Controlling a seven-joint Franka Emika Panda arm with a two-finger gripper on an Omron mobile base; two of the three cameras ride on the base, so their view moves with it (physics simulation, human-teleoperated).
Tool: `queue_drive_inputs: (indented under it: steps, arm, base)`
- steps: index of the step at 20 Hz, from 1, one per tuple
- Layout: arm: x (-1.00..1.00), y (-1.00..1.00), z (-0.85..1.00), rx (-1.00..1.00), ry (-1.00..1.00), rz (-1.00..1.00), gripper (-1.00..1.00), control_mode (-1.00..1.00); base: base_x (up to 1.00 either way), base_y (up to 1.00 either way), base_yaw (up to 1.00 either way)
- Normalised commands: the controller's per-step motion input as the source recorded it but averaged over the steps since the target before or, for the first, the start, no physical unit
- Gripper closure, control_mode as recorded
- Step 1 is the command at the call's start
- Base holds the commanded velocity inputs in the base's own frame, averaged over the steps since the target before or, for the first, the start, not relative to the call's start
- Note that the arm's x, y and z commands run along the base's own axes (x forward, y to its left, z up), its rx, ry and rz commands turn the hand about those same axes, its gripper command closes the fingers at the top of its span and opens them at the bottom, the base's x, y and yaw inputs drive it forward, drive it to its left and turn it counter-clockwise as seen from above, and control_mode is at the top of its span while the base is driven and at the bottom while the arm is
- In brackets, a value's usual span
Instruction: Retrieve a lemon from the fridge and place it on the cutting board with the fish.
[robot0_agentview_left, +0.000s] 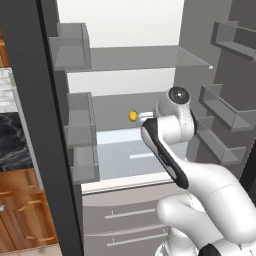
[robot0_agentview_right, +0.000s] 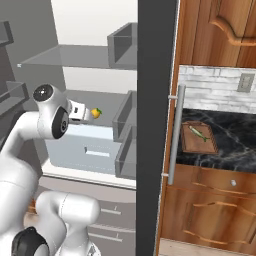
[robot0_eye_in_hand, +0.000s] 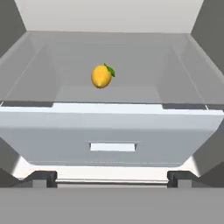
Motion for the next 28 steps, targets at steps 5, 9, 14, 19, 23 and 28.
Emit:
queue_drive_inputs:
  steps: [5, 9, 14, 19, 23, 28]
  arm:
    - [0.30, 0.00, 0.00, 0.01, -0.07, -0.05, -1.00, -1.00]
    - [0.32, 0.00, 0.00, 0.01, 0.00, 0.00, -1.00, -1.00]
    - [0.39, 0.07, 0.00, 0.02, 0.02, 0.00, -1.00, -1.00]
    - [0.36, 0.06, 0.00, 0.01, 0.01, 0.00, -1.00, -1.00]
    - [0.32, 0.07, -0.06, 0.00, 0.00, 0.00, -1.00, -1.00]
    - [0.35, 0.07, -0.08, 0.00, 0.00, 0.00, -1.00, -1.00]
  base:
    - [0.00, 0.00, 0.00]
    - [0.00, 0.00, 0.00]
    - [0.00, 0.00, 0.00]
    - [0.00, 0.00, 0.00]
    - [0.00, 0.00, 0.00]
    - [0.00, 0.00, 0.00]
